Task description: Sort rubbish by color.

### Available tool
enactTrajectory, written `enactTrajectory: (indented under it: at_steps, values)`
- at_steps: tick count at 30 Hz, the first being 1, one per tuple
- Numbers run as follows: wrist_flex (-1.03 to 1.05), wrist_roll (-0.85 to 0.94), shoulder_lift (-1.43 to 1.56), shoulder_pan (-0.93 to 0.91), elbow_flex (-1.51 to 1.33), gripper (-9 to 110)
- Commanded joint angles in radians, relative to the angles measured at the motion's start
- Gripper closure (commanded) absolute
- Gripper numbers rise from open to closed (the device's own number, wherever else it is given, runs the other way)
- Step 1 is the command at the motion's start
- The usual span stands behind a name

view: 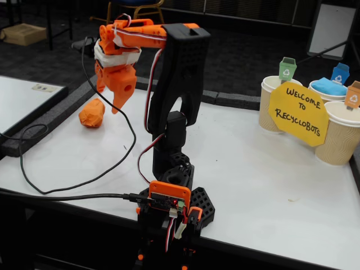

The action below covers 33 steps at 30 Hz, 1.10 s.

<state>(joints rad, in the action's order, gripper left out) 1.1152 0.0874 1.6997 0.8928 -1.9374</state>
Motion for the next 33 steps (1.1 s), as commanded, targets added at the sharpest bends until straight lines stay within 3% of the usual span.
enactTrajectory:
  at_steps: [1,21,33]
  values:
    - [-0.021,0.008,-0.021,0.015,0.176,77]
    - [-0.064,0.008,-0.250,0.077,0.331,78]
    - [-0.101,0.006,-0.319,0.077,0.394,100]
